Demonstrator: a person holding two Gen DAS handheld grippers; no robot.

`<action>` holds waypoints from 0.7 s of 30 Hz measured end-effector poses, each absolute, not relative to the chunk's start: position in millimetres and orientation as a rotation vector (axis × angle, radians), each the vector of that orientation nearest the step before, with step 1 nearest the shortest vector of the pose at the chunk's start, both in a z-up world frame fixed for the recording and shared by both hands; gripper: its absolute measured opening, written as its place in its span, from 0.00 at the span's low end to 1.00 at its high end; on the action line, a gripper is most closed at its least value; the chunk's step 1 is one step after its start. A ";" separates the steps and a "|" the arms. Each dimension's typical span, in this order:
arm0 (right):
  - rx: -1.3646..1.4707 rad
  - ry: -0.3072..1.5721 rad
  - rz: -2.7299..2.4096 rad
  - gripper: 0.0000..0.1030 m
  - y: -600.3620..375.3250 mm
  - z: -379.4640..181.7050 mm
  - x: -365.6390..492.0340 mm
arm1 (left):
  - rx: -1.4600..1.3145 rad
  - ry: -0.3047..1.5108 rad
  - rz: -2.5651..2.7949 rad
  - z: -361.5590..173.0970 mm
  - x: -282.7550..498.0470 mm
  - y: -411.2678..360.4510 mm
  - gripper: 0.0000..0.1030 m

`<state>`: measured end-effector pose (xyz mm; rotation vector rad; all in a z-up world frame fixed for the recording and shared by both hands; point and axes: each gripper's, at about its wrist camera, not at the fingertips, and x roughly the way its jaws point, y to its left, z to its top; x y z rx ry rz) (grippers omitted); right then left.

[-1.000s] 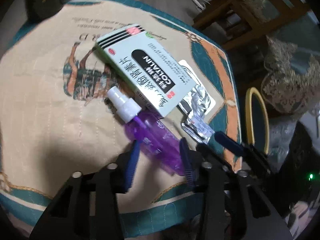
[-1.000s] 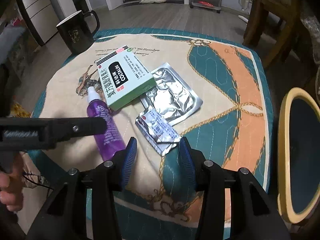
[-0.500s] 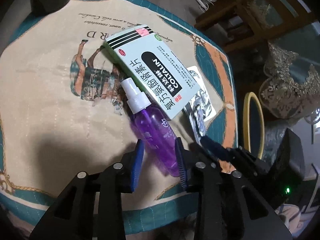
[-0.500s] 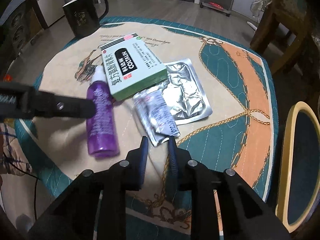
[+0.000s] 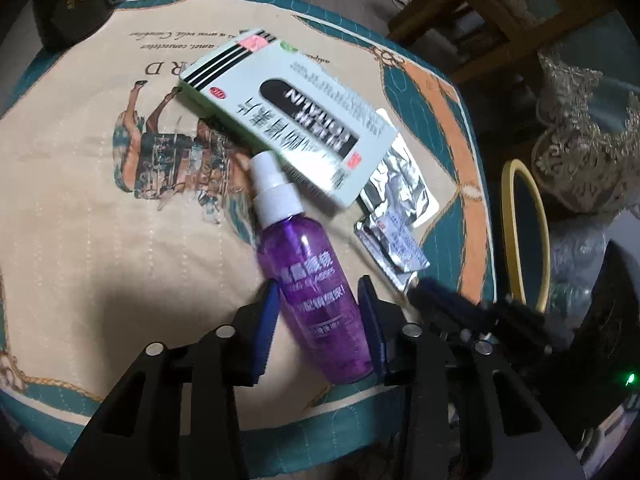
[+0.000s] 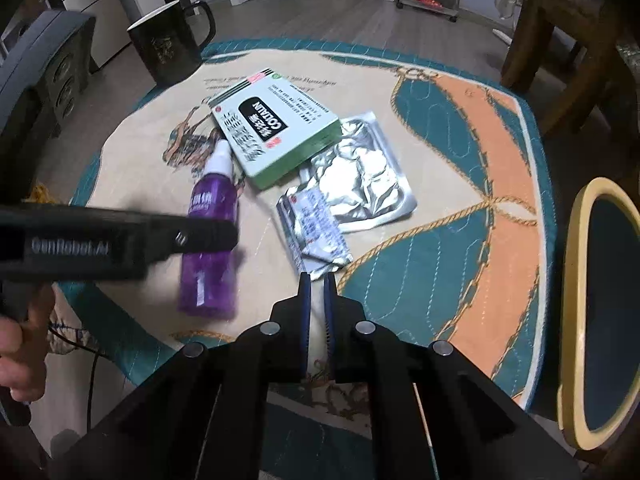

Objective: Collect trash
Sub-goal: 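Grasp the purple spray bottle with the left tool while the right tool closes on the foil packet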

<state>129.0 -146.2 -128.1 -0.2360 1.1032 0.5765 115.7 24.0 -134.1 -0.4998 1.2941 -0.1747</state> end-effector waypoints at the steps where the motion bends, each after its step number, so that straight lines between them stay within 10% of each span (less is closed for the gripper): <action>1: -0.247 1.098 0.577 0.12 -144.3 -128.1 129.9 | -0.491 1.296 -0.173 -133.4 114.2 25.9 0.37; 5: -0.314 1.074 0.587 0.36 -131.2 -131.7 133.0 | -0.485 1.299 -0.158 -131.9 106.8 37.1 0.36; 17: -0.503 0.981 0.541 0.48 -108.7 -134.4 129.9 | -0.506 1.260 -0.150 -117.6 96.6 52.2 0.34; 19: -0.480 0.994 0.555 0.48 -110.4 -135.9 130.5 | -0.508 1.242 -0.144 -112.2 96.7 54.3 0.34; 21: -0.435 1.030 0.582 0.23 -113.9 -138.7 131.8 | -0.502 1.226 -0.137 -107.7 97.1 56.4 0.33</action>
